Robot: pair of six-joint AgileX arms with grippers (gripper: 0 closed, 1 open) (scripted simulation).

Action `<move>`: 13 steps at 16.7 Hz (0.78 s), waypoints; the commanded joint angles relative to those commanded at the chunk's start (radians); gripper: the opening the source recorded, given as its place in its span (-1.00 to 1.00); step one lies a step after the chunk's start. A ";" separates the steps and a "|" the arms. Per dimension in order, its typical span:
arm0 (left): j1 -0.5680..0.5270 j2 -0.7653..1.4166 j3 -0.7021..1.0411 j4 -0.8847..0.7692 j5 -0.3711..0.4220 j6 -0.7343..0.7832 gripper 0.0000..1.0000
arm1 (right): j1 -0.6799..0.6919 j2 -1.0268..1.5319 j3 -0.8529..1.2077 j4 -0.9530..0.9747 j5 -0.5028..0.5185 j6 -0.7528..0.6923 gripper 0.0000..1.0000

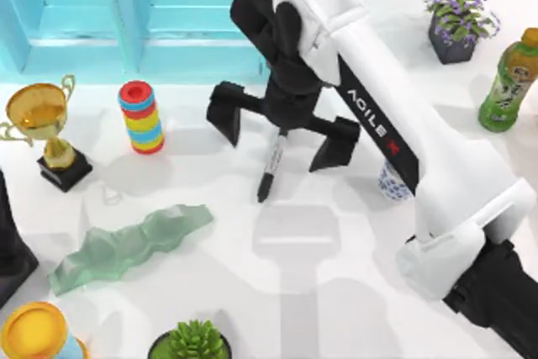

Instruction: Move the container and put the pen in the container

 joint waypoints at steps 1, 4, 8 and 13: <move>0.000 0.000 0.000 0.000 0.000 0.000 1.00 | 0.001 0.013 0.008 0.005 0.000 0.001 1.00; 0.000 0.000 0.000 0.000 0.000 0.000 1.00 | 0.002 0.024 0.015 0.009 0.001 0.002 1.00; 0.000 0.000 0.000 0.000 0.000 0.000 1.00 | 0.002 0.024 0.015 0.009 0.001 0.002 0.70; 0.000 0.000 0.000 0.000 0.000 0.000 1.00 | 0.002 0.024 0.015 0.009 0.001 0.002 -0.06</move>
